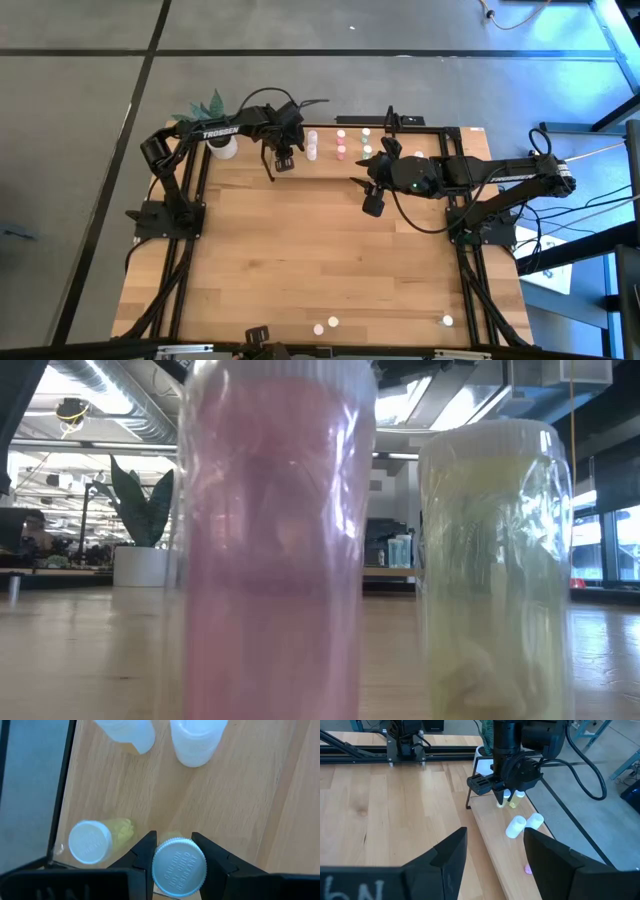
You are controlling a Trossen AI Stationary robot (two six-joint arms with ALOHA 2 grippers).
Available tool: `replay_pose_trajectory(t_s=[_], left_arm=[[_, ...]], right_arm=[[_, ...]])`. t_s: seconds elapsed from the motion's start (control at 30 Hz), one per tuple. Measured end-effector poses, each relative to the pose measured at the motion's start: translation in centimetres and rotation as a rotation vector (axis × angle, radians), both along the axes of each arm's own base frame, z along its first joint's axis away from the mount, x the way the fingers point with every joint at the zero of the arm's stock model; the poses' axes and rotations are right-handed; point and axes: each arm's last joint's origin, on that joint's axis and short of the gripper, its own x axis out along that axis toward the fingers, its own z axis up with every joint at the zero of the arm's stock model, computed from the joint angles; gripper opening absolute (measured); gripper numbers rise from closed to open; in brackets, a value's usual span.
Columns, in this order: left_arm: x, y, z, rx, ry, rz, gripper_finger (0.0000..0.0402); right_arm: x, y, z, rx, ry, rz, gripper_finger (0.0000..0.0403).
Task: Pick and place medicine bottles onto shelf by color
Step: Put the left yellow pill bottle on the shelf aligned with the other yellow pill bottle
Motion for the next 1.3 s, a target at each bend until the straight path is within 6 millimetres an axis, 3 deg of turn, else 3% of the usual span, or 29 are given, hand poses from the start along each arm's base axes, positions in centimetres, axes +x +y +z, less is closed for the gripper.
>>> replay_pose_trajectory(t_s=[0.5,1.3], left_arm=[[1.4,-0.9,1.8,0.029,-0.048,0.069,0.0094],[1.1,-0.6,0.0,-0.005,0.021,0.156,0.0094]], right_arm=[[0.0,0.0,0.0,-0.001,0.000,-0.001,0.0197],[0.0,0.0,0.0,0.000,0.000,-0.001,0.0197]])
